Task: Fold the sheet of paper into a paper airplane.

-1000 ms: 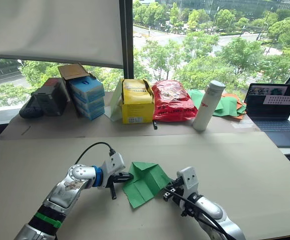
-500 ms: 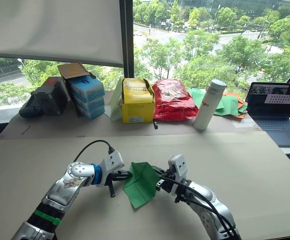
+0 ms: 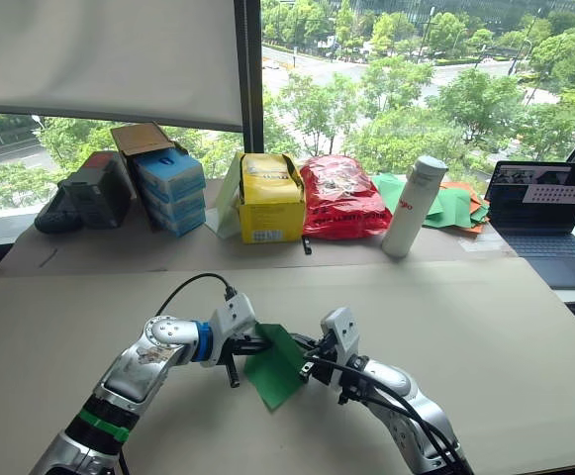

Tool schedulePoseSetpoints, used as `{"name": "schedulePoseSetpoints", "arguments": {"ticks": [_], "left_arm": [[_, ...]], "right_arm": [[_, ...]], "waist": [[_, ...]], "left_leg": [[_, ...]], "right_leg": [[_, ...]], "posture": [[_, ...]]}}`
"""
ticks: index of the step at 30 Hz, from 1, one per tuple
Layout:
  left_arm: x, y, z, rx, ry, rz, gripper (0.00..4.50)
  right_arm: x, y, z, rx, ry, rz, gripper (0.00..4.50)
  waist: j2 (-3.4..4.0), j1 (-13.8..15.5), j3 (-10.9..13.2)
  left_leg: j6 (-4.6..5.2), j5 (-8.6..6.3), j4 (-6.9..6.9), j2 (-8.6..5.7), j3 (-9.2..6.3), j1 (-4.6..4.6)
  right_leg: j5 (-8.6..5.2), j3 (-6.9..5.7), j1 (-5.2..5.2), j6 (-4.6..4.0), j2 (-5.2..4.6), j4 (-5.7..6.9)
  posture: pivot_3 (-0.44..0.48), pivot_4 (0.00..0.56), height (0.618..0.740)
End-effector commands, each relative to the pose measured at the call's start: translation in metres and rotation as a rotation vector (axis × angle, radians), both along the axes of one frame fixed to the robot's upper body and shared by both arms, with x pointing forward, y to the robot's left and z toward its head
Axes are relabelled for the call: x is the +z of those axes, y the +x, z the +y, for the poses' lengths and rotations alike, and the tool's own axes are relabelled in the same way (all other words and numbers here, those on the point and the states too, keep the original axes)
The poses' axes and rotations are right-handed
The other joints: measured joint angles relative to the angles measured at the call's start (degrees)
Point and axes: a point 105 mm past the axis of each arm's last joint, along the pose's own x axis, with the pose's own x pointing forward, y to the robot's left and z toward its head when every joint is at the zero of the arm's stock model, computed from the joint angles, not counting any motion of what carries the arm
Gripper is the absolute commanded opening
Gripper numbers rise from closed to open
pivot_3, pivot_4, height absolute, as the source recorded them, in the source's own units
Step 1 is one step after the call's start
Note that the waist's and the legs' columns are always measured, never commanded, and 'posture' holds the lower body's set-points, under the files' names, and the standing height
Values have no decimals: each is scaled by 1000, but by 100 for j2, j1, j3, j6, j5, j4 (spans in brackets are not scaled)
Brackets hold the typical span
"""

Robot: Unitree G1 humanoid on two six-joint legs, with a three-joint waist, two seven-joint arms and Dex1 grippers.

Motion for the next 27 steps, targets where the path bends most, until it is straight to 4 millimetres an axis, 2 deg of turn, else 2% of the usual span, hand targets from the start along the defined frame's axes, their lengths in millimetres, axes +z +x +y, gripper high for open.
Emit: {"name": "schedulePoseSetpoints", "arguments": {"ticks": [1,5,9,13,27], "left_arm": [[-3,8,-1,0,17,-31,37],[-9,13,1,-4,40,-45,37],[-6,17,2,-2,32,-59,37],[-3,14,12,23,24,-53,37],[34,8,46,154,4,-111,37]], "right_arm": [[15,1,3,8,22,-57,0],[18,-4,9,38,23,-65,0],[20,-8,15,65,5,-82,0],[18,-9,23,87,-20,-93,0],[0,-8,27,120,-102,-70,0]], "waist": [[-1,3,0],[-1,3,0],[-1,9,0],[-1,-3,0],[-1,-56,3]], "left_leg": [[-1,0,1,1,0,0],[-2,2,1,1,0,6],[-1,1,3,1,-1,6],[-1,2,3,2,-1,6],[-3,2,2,2,-2,4]], "right_leg": [[0,-1,0,0,2,0],[0,1,3,0,1,2],[0,2,3,0,-1,4],[0,3,1,0,-1,8],[-1,5,-7,-2,-4,19]], "posture": [[0,150,740],[0,150,740],[0,150,740],[0,150,740],[0,150,740]]}}
